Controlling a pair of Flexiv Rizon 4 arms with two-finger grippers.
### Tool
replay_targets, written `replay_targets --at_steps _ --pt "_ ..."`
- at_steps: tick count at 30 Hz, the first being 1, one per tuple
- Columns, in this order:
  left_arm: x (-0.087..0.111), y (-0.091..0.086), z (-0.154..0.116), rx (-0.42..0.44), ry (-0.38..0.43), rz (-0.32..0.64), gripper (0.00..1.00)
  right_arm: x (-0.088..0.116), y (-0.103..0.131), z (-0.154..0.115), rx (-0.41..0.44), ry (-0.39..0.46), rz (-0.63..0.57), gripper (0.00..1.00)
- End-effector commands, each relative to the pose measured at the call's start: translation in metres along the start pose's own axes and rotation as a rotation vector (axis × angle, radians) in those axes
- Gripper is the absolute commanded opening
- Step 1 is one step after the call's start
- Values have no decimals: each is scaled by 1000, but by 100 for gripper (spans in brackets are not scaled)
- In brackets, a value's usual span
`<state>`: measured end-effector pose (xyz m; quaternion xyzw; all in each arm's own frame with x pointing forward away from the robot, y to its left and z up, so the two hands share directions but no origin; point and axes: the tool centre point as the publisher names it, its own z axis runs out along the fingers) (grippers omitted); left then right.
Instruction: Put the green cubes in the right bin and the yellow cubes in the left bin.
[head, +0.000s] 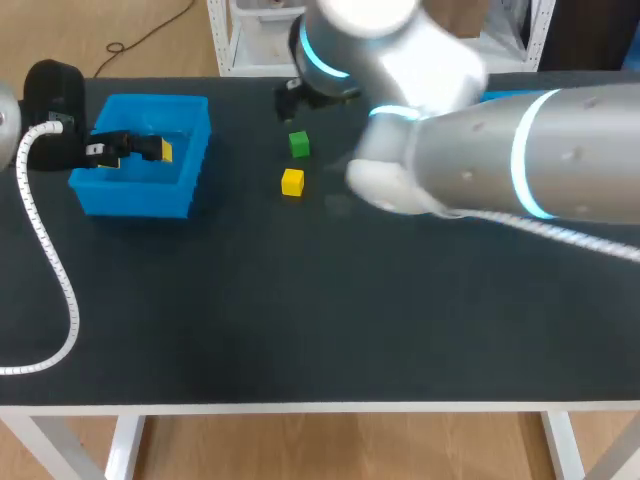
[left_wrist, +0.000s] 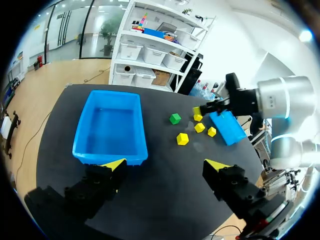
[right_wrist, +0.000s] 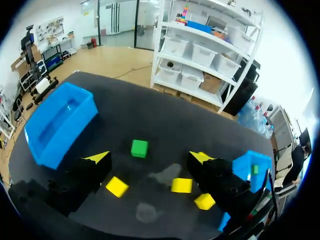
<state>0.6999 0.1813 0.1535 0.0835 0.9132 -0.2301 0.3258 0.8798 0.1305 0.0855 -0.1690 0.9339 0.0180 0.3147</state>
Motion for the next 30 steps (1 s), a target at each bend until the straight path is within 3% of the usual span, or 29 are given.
replay_targets --at_steps 1,16,30 --pt "0 1 1 4 -1 0 100 -3 15 45 21 7 10 100" --pt "0 1 1 4 -1 0 100 -2 12 91 50 46 32 100" --pt "0 1 1 4 -1 0 100 11 16 116 62 110 39 100"
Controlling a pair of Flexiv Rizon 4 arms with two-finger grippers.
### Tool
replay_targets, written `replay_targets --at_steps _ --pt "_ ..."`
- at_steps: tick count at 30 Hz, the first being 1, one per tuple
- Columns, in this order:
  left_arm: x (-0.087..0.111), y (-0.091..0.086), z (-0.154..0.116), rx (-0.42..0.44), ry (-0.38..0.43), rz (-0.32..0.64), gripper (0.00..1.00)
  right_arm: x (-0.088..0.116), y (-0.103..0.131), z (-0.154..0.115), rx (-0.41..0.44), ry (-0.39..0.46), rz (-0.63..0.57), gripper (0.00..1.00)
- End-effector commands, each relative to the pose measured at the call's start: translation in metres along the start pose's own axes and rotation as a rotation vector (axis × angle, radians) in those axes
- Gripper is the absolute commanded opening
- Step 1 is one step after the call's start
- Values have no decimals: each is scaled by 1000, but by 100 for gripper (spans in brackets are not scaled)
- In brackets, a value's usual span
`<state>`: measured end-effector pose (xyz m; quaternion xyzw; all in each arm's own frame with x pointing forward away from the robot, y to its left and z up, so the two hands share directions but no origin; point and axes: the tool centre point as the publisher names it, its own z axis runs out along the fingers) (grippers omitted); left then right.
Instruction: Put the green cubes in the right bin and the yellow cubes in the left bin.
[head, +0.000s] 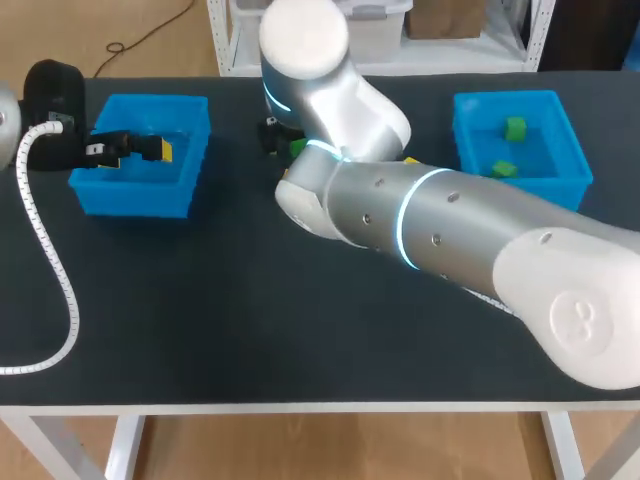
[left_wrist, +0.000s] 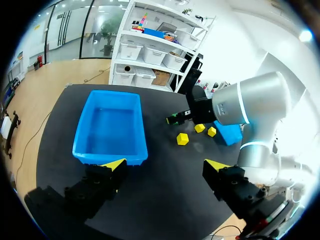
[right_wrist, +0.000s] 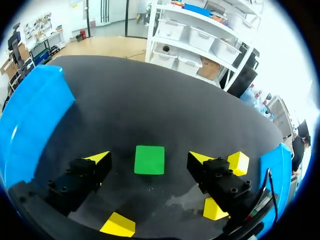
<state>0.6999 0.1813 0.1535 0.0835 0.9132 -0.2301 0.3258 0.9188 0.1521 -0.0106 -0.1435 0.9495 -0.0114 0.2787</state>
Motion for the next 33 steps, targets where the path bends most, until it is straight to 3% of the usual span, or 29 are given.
replay_targets --at_steps 1,2,3,12,20,26,29,33 --pt "0 1 1 4 -1 0 100 -11 3 14 6 27 7 43" --pt "0 1 1 4 -1 0 100 -11 3 15 15 29 13 26" --pt "0 1 1 4 -1 0 100 -11 3 17 18 30 13 0" --pt "0 1 1 4 -1 0 100 -12 3 20 31 28 12 0" --pt "0 1 1 4 -1 0 100 -11 -1 3 44 -13 1 0" --pt "0 1 1 4 -1 0 100 -18 -30 -68 49 -118 -17 0" --pt "0 1 1 4 -1 0 100 -18 -60 -114 53 -177 -10 0" --pt "0 1 1 4 -1 0 100 -9 -102 -157 83 -218 -15 0"
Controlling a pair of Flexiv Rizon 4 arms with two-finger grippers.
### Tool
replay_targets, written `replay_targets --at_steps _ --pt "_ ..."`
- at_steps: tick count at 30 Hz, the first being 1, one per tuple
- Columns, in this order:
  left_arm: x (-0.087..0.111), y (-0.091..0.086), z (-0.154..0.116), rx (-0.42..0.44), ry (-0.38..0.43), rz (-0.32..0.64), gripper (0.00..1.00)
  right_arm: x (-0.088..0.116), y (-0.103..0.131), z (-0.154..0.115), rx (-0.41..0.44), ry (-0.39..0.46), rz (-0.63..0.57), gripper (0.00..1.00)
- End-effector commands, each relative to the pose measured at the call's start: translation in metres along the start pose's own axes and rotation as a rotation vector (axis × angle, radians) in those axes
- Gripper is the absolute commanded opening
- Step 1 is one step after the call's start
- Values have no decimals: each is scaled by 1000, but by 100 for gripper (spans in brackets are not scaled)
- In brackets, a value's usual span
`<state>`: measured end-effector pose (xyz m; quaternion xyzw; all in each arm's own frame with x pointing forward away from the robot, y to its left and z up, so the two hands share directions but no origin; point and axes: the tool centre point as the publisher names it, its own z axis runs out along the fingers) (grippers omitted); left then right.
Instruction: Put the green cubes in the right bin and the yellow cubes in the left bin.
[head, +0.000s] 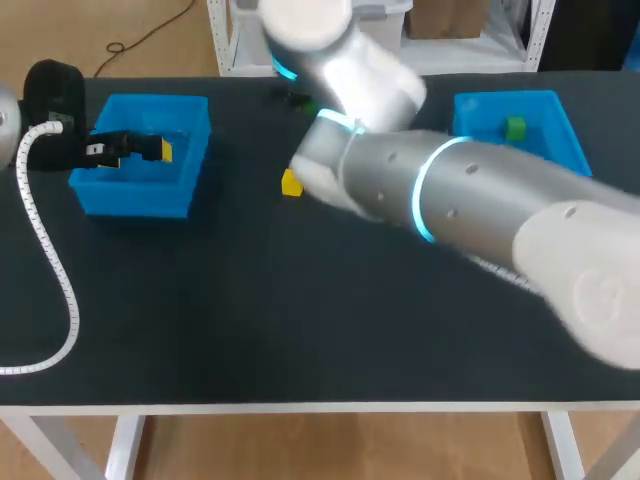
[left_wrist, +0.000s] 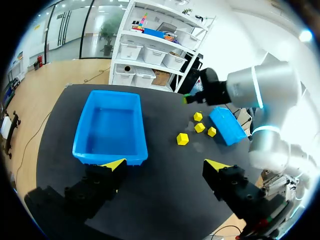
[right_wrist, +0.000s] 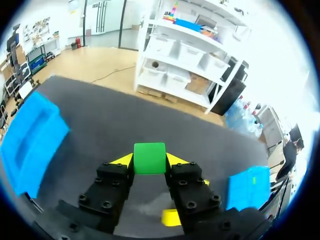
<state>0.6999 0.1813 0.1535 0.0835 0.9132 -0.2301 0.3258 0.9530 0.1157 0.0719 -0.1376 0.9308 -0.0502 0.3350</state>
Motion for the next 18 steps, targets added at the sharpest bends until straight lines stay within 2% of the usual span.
replay_targets --at_steps 1,7,10,18 --pt "0 1 1 4 -1 0 100 44 -72 -112 -3 -118 15 0" --pt "0 1 1 4 -1 0 100 65 -151 -150 67 -136 102 0" --pt "0 1 1 4 -1 0 100 76 -182 -163 102 -133 138 0" --pt "0 1 1 4 -1 0 100 118 -238 -165 161 -86 221 0"
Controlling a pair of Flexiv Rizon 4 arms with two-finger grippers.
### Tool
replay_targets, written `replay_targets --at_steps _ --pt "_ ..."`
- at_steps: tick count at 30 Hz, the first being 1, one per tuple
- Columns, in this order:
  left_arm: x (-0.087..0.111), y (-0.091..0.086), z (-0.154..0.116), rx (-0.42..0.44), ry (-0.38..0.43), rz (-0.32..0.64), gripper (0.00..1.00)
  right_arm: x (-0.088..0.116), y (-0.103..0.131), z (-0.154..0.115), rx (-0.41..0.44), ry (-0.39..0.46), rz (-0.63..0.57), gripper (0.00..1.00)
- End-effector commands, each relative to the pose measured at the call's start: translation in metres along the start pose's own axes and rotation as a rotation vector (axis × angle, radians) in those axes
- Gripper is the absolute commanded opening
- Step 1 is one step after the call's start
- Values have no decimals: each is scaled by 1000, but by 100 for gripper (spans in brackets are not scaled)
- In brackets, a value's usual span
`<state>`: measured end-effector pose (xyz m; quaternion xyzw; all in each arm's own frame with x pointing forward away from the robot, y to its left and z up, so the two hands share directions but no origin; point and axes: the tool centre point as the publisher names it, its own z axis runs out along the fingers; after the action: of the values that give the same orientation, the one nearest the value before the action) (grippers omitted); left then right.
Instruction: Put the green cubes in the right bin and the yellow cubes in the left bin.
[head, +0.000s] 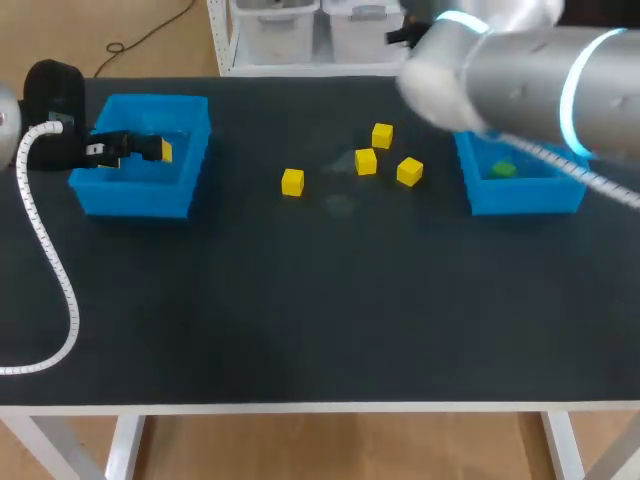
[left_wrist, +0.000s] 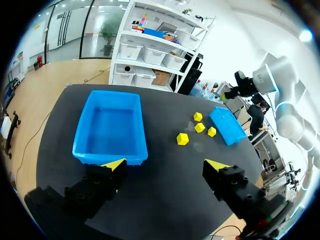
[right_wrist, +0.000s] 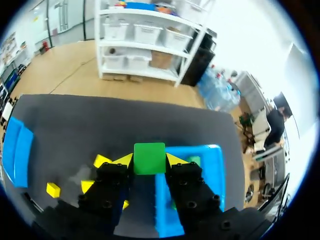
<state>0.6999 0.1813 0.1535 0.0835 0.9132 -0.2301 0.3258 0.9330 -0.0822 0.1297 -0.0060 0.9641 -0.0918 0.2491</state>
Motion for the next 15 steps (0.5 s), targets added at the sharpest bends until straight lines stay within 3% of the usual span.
replay_targets --at_steps 1,8,15 --pt "0 1 1 4 -1 0 100 95 -83 -77 -8 -274 40 0" --pt "0 1 1 4 -1 0 100 129 -105 -35 -16 -162 107 0" --pt "0 1 1 4 -1 0 100 140 -104 -8 -19 -99 131 0"
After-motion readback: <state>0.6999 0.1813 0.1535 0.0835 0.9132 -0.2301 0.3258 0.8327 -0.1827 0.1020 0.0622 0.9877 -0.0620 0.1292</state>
